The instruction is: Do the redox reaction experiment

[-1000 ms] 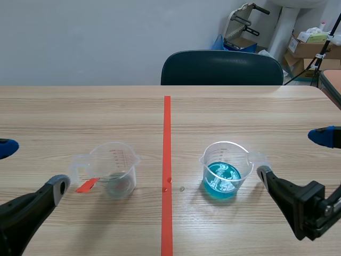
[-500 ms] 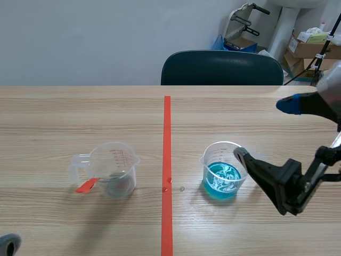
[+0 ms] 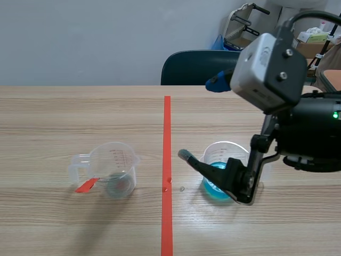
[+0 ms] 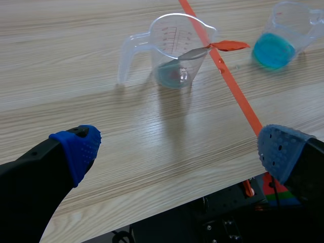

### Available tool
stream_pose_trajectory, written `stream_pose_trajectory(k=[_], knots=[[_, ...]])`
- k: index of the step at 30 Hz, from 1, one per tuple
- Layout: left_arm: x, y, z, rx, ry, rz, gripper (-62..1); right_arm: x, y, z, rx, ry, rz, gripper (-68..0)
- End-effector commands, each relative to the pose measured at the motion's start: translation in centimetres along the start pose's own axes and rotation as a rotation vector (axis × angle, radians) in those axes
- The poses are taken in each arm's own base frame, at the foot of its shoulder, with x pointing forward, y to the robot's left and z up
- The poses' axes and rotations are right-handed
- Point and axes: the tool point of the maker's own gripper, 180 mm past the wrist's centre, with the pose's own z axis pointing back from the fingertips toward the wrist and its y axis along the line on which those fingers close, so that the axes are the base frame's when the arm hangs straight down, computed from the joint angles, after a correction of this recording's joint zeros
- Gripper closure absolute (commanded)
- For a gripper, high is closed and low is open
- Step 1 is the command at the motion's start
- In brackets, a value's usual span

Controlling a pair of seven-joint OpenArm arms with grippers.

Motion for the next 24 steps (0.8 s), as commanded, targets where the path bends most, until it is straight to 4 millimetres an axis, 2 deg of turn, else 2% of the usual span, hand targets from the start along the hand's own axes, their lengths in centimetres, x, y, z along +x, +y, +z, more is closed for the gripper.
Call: stream_pose_trajectory(k=[1,11,24], knots=[[0.8,0.0,0.0,0.002,-0.03,0.0,-62.3,0.9,-0.2,-0.4,0.007,-0.023,0.036,-67.9],[1.1,0.0,0.0,0.001,-0.044,-0.001,-62.3,0.9,4.2,-3.8,0.201,-0.072,0.071,-67.9],[1.1,0.0,0.0,0.001,-0.044,-0.001,-62.3,0.9,7.2,-8.6,0.331,-0.171,0.129,-67.9]])
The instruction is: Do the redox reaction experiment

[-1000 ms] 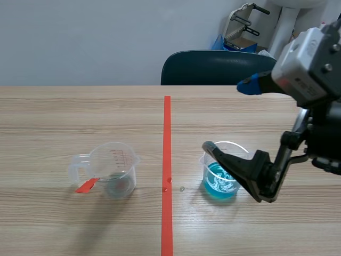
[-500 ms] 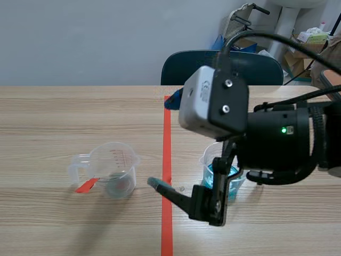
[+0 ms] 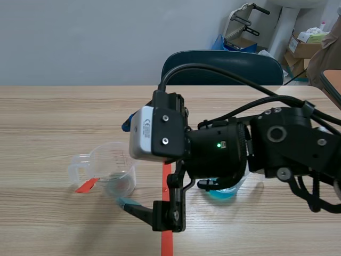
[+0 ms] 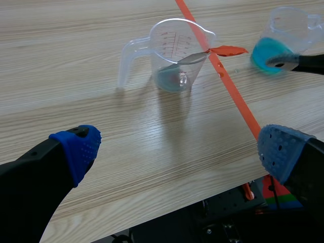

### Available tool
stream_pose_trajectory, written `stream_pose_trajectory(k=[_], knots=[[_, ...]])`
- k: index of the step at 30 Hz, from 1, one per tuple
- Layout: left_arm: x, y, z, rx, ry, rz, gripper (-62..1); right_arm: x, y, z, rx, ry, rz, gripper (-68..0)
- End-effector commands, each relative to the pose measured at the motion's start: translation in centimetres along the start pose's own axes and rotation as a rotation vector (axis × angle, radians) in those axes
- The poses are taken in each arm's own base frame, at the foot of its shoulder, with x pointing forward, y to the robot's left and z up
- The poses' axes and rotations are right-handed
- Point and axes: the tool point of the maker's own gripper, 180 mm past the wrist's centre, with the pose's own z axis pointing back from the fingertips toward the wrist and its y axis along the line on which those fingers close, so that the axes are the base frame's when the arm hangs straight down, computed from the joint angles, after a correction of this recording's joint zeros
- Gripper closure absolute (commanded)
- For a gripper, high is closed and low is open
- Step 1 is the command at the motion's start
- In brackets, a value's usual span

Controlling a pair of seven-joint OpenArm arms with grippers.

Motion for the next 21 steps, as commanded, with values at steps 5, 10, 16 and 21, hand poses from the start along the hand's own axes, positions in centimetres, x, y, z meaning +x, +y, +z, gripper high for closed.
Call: stream_pose_trajectory(k=[5,10,16,21], knots=[[0.9,0.0,0.0,0.001,-0.034,0.0,-62.3,1.7,-0.7,-1.8,-0.012,-0.079,0.034,-67.9],[0.9,0.0,0.0,0.001,-0.033,-0.001,-62.3,2.2,-0.6,-2.9,-0.009,-0.09,0.085,-67.9],[0.9,0.0,0.0,0.001,-0.034,0.0,-62.3,2.6,-0.4,-3.4,-0.012,-0.095,0.118,-63.3],[0.9,0.0,0.0,0.001,-0.034,0.0,-62.3,2.7,-0.8,-3.4,-0.033,-0.095,0.128,-48.9]])
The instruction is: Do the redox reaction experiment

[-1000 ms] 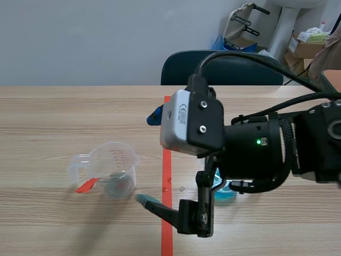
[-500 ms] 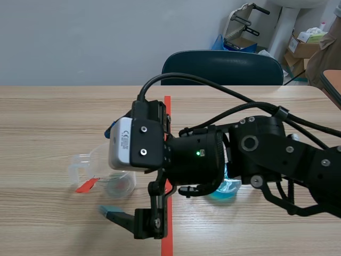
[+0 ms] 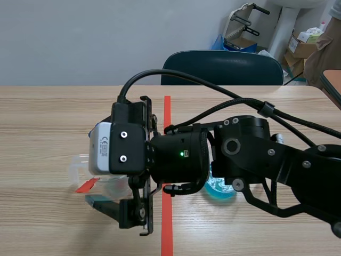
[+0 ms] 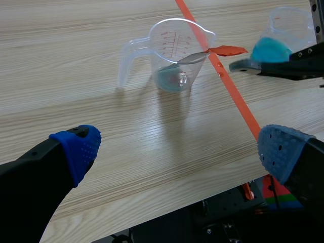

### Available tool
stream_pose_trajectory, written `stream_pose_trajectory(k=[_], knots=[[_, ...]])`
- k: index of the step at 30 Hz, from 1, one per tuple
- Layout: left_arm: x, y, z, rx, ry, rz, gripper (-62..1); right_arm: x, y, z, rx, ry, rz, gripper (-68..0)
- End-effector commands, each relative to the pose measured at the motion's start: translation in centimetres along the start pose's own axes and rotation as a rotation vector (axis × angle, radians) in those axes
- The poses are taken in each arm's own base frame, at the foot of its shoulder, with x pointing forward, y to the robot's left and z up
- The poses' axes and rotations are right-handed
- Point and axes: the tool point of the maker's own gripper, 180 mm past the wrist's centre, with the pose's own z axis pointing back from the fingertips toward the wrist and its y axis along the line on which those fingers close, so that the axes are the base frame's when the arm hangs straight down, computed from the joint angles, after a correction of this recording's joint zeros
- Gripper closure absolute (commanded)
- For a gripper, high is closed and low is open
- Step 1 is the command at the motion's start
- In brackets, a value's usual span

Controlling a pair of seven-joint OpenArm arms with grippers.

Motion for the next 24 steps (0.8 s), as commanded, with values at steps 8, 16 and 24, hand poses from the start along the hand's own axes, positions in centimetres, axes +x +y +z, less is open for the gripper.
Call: stream_pose_trajectory(k=[8,16,24], knots=[[0.86,-0.04,-0.04,0.0,-0.033,-0.003,-62.3,1.59,-1.3,-0.54,-0.034,-0.049,0.023,-37.4],[0.85,-0.05,-0.04,0.0,-0.032,-0.003,-62.3,1.84,-1.36,-0.74,-0.036,-0.057,0.022,-17.9],[0.85,-0.05,-0.04,0.0,-0.032,-0.003,-62.3,1.83,-1.36,-0.73,-0.036,-0.056,0.022,-2.8]])
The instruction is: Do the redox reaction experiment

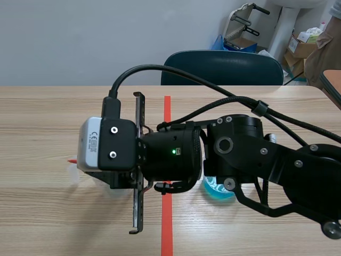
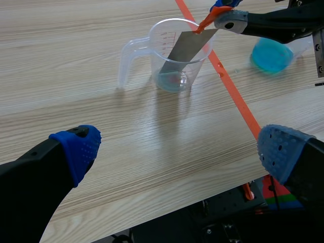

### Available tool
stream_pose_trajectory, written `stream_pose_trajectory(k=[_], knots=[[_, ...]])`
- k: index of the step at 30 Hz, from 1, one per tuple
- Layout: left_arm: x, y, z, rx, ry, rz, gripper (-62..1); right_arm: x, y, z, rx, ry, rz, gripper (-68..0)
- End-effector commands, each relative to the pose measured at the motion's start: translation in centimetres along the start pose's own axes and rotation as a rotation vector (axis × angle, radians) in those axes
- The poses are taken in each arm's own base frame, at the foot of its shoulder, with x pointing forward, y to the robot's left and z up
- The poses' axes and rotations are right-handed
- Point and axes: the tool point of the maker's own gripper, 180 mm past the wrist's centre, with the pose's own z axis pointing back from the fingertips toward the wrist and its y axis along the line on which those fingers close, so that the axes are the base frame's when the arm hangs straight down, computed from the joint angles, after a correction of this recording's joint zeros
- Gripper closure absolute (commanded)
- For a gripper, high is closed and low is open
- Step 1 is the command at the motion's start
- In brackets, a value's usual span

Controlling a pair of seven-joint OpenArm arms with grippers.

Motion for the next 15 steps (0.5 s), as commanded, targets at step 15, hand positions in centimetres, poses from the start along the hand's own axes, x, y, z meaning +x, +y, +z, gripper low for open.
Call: stream_pose_trajectory(k=[15], knots=[[0.8,0.0,0.0,-0.001,-0.032,-0.002,-62.3,0.8,-3.3,0.2,-0.055,-0.01,-0.012,-0.7]])
